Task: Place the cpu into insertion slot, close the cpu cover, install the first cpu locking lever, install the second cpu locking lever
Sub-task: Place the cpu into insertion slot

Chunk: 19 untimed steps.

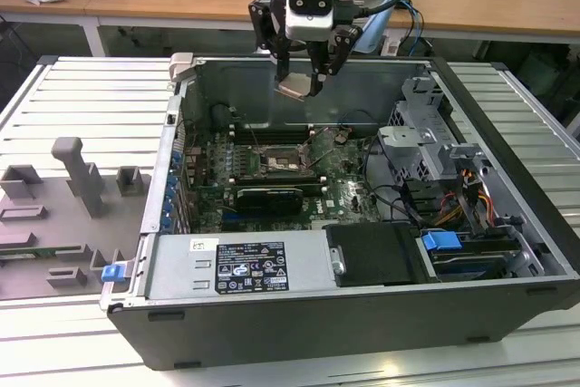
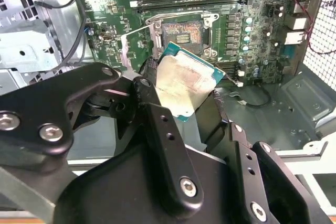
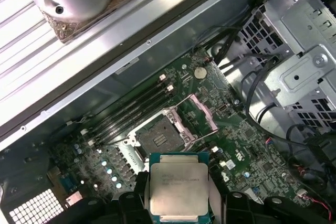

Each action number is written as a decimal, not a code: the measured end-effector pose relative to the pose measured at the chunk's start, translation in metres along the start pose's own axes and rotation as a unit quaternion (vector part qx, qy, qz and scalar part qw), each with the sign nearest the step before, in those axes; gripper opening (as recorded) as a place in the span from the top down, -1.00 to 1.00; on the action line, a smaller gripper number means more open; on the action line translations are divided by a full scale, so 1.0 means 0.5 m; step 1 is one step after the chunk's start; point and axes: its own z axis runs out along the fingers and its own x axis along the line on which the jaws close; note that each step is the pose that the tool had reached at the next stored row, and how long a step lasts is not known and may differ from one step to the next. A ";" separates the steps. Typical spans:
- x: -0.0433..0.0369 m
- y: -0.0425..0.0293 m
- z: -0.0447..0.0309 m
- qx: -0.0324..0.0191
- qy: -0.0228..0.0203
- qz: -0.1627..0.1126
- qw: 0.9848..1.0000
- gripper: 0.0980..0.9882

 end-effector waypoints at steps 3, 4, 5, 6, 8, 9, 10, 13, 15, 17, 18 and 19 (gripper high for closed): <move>0.000 0.000 0.001 0.000 -0.001 0.016 1.000 0.01; 0.000 0.000 0.001 0.000 -0.002 0.021 1.000 0.01; 0.000 0.000 0.001 0.000 -0.002 0.024 1.000 0.01; 0.000 0.000 0.001 0.000 -0.002 0.027 1.000 0.01; 0.000 0.000 0.001 0.000 -0.004 0.040 0.999 0.01; 0.000 0.000 0.002 0.000 -0.004 0.044 0.999 0.01; 0.000 0.000 0.002 0.000 -0.005 0.047 0.999 0.01; 0.000 0.000 0.002 0.000 -0.006 0.059 0.998 0.01; 0.000 0.000 0.002 0.000 -0.007 0.071 0.997 0.01; 0.000 0.000 0.002 0.000 -0.008 0.080 0.997 0.01; 0.000 0.000 0.003 0.000 -0.008 0.084 0.996 0.01; 0.000 0.000 0.003 0.000 -0.009 0.091 0.996 0.01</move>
